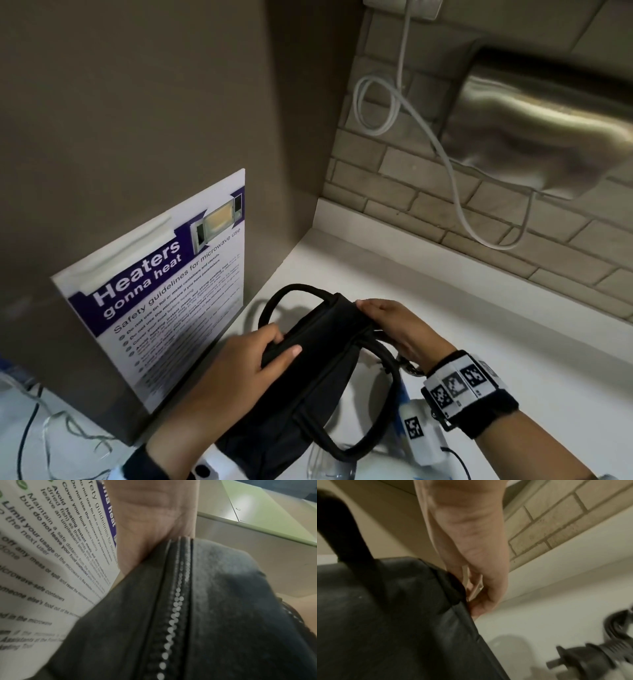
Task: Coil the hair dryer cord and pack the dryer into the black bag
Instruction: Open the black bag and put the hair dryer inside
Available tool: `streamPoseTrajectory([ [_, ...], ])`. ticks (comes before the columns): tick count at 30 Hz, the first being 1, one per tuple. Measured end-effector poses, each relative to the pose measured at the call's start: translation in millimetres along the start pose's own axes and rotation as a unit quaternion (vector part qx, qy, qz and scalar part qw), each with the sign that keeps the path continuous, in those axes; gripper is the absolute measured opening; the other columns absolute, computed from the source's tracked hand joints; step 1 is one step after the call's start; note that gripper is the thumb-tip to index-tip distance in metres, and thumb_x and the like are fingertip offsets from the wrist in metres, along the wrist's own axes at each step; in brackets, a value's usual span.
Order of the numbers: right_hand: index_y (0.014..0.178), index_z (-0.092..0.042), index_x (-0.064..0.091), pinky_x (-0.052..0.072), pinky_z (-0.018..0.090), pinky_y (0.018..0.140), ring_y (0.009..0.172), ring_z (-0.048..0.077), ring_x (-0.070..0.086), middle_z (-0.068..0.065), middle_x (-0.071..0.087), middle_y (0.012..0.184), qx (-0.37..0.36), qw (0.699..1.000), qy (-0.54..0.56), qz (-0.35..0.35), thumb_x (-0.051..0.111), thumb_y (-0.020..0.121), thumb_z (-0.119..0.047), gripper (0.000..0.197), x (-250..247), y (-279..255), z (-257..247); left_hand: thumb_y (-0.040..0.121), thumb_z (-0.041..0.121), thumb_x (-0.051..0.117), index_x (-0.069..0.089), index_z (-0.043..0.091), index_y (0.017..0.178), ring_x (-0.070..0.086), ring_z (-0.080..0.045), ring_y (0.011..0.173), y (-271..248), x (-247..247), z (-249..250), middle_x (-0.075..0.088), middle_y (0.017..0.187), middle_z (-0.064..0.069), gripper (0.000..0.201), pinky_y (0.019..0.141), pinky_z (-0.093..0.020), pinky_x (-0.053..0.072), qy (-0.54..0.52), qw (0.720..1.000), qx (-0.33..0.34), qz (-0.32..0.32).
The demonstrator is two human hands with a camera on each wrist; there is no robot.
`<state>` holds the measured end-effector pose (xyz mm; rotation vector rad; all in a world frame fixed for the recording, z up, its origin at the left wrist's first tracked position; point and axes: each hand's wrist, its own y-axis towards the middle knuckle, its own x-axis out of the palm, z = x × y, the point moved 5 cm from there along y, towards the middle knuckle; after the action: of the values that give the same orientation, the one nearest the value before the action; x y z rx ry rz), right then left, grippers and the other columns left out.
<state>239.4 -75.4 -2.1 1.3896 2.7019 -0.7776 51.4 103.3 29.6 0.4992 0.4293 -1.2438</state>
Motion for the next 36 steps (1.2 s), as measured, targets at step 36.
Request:
streamPoseTrajectory([
  [36,0.081,-0.021,0.066,0.050,0.024,0.075,0.081,0.006,0.063,-0.007,0.068,0.082,-0.398,0.875,-0.269,0.054,0.066,0.082,-0.007,0.014,73.2,-84.6,-70.3,0.094,0.025,0.052,0.047,0.015,0.090,0.050,-0.004,0.055,20.4,12.5,7.2,0.049,0.062,0.007,0.012,0.050,-0.012,0.039,-0.045,0.984,-0.060,0.161],
])
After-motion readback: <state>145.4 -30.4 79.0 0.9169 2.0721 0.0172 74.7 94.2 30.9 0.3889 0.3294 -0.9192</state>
